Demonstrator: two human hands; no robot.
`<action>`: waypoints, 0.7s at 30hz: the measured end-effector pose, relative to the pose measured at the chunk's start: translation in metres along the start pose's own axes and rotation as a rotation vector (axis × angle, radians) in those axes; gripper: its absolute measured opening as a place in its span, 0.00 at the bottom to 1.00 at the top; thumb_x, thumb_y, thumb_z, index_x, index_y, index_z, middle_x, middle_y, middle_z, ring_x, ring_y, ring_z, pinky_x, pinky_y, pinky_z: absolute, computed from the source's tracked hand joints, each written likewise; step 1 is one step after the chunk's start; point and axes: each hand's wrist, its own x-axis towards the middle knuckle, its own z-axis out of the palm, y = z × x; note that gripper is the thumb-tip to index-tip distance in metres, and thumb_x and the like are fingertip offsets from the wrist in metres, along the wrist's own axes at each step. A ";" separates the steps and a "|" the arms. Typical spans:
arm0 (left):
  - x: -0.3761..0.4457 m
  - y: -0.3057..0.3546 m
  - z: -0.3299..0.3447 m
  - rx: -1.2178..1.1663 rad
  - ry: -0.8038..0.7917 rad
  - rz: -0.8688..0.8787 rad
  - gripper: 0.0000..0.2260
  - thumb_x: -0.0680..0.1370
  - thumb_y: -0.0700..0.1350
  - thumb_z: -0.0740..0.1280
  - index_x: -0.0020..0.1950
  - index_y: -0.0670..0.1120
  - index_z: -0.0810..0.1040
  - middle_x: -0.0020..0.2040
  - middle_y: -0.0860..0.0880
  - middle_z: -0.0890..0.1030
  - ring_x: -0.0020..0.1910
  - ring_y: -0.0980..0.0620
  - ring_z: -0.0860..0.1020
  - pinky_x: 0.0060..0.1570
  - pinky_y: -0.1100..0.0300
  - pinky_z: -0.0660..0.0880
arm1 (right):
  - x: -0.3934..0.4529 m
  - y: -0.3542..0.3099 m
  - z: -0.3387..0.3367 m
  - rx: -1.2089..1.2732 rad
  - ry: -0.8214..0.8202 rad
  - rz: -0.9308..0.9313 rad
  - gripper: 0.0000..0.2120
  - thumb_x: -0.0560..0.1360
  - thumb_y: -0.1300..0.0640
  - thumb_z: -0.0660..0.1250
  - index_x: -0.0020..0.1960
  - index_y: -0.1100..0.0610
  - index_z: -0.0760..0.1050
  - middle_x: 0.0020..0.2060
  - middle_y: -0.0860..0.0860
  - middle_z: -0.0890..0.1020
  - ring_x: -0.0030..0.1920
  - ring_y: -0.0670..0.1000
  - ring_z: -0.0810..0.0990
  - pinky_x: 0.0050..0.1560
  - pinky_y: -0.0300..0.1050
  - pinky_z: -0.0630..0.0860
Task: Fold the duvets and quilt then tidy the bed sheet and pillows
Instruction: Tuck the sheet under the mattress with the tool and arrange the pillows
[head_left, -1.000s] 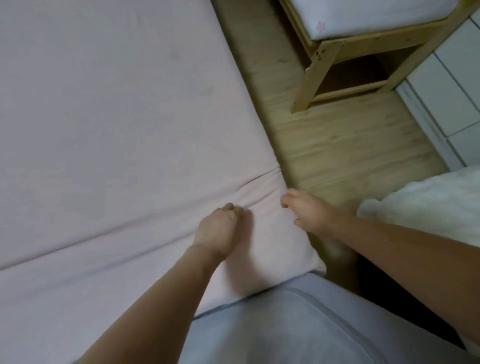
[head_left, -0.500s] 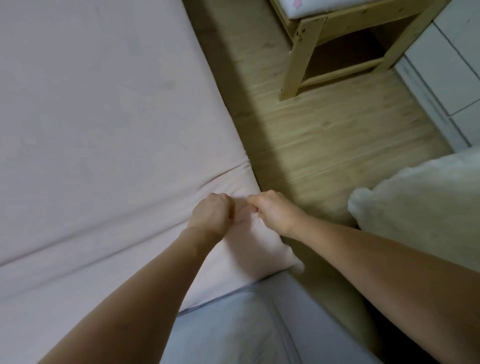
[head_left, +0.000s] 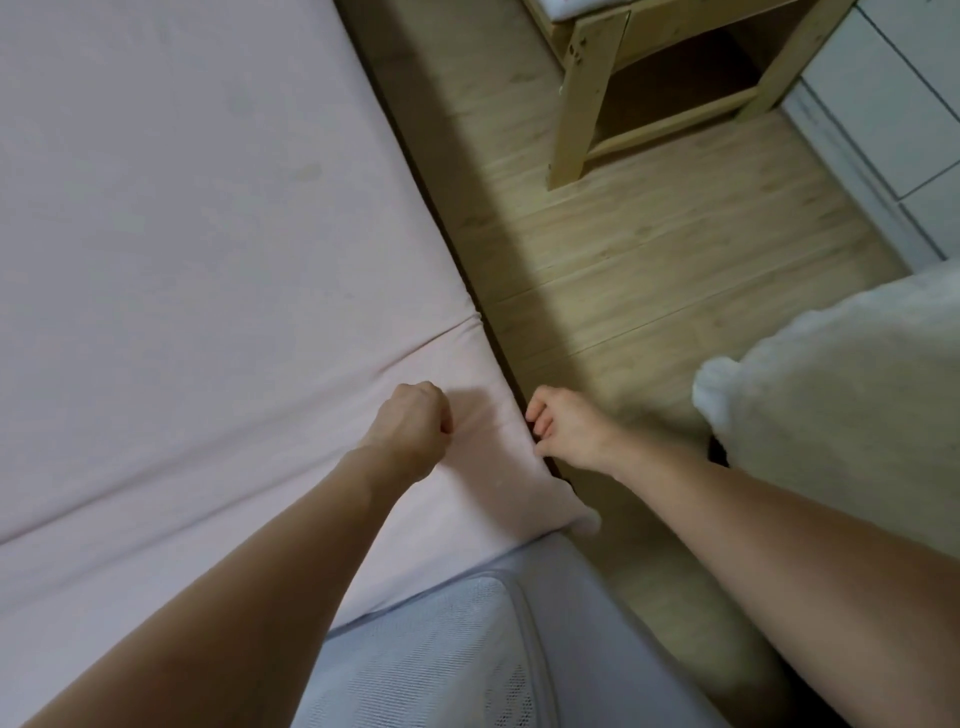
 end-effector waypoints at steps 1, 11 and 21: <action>-0.001 0.001 0.001 0.012 0.011 -0.007 0.08 0.74 0.35 0.64 0.46 0.45 0.81 0.48 0.46 0.79 0.45 0.46 0.78 0.39 0.58 0.74 | 0.003 -0.002 0.006 0.044 0.004 0.026 0.13 0.69 0.65 0.73 0.49 0.57 0.73 0.46 0.53 0.80 0.46 0.54 0.79 0.49 0.50 0.78; -0.004 0.005 0.015 0.089 0.087 -0.034 0.10 0.72 0.34 0.58 0.43 0.46 0.76 0.46 0.44 0.78 0.42 0.43 0.76 0.35 0.59 0.67 | -0.016 0.028 0.029 -0.075 -0.177 0.170 0.10 0.67 0.67 0.72 0.47 0.59 0.78 0.43 0.56 0.80 0.47 0.57 0.81 0.44 0.45 0.77; 0.002 0.005 0.019 -0.005 0.093 -0.023 0.11 0.73 0.35 0.60 0.33 0.49 0.70 0.43 0.42 0.76 0.36 0.44 0.74 0.24 0.62 0.62 | -0.012 0.011 0.035 -0.295 -0.093 0.127 0.08 0.76 0.67 0.60 0.55 0.63 0.73 0.54 0.60 0.75 0.51 0.60 0.76 0.51 0.48 0.73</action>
